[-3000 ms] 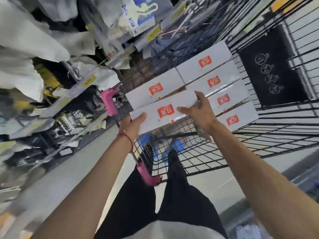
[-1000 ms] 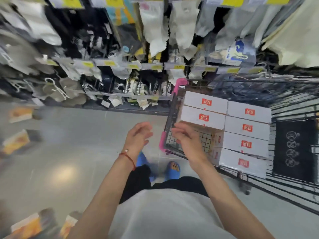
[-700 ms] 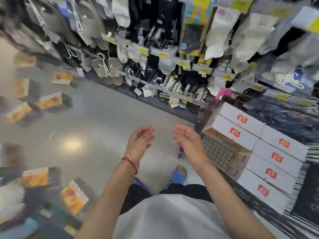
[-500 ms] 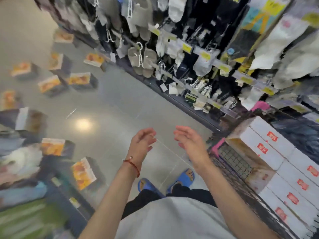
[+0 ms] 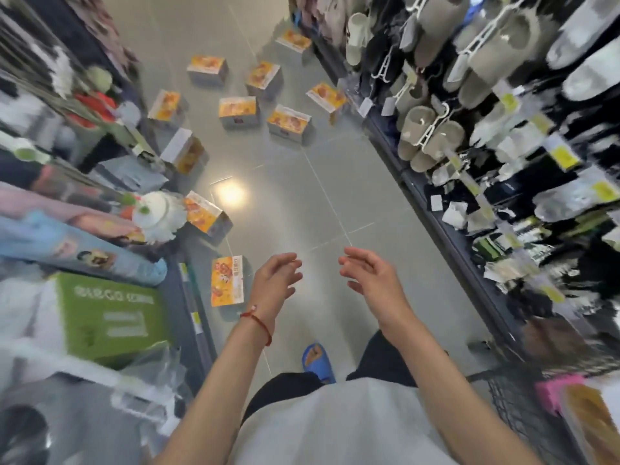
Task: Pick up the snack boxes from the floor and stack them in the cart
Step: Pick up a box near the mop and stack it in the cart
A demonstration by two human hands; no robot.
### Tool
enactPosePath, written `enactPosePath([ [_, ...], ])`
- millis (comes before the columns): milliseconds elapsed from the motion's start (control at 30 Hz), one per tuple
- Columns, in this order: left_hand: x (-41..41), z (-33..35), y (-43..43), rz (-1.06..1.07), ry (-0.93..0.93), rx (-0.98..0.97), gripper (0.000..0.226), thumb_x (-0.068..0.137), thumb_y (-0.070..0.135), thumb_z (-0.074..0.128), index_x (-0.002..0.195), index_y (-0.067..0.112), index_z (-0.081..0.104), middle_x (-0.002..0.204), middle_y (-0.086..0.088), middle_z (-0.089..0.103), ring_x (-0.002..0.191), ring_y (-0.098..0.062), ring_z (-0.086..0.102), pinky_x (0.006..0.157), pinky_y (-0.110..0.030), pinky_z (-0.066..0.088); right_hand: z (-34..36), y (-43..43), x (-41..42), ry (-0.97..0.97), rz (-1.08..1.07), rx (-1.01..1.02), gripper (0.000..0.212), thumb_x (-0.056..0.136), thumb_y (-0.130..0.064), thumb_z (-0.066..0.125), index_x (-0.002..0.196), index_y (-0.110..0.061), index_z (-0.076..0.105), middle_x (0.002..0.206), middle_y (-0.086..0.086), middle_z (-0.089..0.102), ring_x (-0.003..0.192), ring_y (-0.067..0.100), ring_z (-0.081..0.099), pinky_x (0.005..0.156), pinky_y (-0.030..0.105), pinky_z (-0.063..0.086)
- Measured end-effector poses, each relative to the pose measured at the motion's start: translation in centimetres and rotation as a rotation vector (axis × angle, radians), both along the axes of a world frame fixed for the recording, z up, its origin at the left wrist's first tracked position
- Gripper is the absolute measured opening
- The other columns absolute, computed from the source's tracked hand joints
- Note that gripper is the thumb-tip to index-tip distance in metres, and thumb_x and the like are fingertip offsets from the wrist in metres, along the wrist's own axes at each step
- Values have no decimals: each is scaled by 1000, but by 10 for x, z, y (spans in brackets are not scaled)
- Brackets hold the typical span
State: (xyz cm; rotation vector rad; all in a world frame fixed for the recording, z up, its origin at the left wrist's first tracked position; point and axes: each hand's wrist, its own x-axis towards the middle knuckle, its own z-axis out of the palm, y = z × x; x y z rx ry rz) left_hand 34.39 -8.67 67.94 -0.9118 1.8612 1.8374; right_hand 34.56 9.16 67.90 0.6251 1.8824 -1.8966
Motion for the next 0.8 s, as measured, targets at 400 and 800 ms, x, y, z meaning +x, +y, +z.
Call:
enactPosePath([
  [400,-68,-29,-66,475,-92,-3,15,102,15,55,110,23,65,108,5,70,98,-15,67,97,-36,47,-29,-89,-153,-80,421,-26,24,99,-8,61,116,-24,69,116,2,74,107,18,69,94,34,51],
  [800,-104,-30,-81,969,-158,33,24,100,22,59,122,18,67,122,0,71,105,-15,69,96,-35,50,-29,-167,-273,-135,949,73,23,100,-15,62,121,-22,68,112,-2,73,108,19,68,95,33,52],
])
